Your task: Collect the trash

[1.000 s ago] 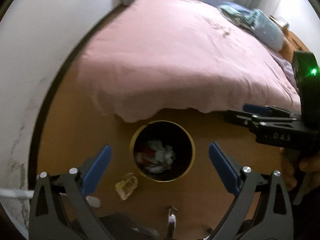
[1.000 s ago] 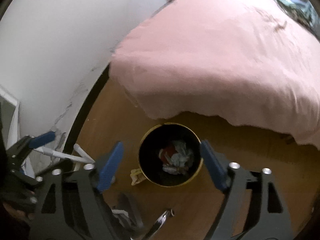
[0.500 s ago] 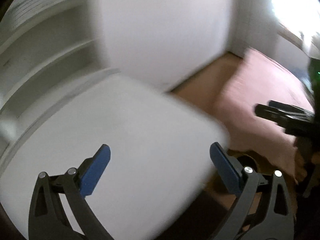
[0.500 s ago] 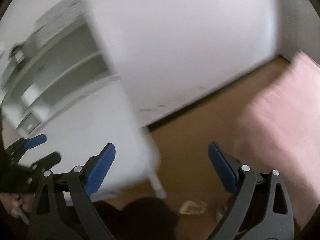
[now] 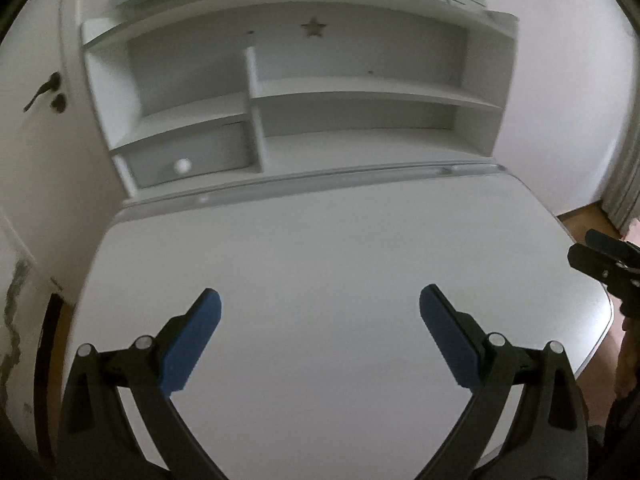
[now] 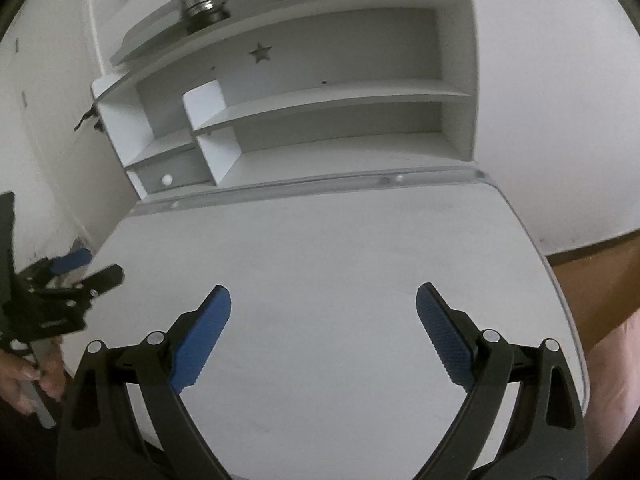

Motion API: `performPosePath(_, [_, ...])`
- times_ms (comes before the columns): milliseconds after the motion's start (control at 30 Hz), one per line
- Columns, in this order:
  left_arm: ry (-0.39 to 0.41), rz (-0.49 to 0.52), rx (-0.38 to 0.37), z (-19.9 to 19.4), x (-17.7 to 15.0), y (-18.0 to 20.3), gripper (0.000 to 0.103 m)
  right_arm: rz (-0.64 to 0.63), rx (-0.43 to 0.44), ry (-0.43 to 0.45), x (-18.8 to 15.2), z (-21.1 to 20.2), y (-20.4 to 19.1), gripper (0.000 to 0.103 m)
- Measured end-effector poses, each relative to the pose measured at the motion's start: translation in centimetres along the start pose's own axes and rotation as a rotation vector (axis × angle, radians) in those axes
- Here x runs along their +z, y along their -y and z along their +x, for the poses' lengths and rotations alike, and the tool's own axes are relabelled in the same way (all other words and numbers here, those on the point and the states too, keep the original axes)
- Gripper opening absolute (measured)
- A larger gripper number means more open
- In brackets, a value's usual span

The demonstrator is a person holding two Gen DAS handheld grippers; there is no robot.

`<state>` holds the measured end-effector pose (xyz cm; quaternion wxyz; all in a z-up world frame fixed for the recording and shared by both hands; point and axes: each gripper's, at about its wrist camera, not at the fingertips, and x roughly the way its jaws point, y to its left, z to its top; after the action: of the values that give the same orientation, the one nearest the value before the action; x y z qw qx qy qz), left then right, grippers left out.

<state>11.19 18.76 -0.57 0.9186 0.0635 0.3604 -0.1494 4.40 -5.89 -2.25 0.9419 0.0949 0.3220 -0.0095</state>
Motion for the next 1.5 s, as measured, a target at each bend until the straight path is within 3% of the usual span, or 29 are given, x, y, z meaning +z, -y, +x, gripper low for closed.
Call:
performPosePath(367, [0.015,-0.082,0.045,-0.6,-1.6,-3.7,0.096,-0.055,0.014,-0.006,-0.9,1.2,-2.0,0.091])
performPosePath(1500, [0.025,-0.046,0.028,-1.1,-1.5,-2.1,0.096,-0.079,0.018,0.014,-1.3,-0.5,-2.6,0.091])
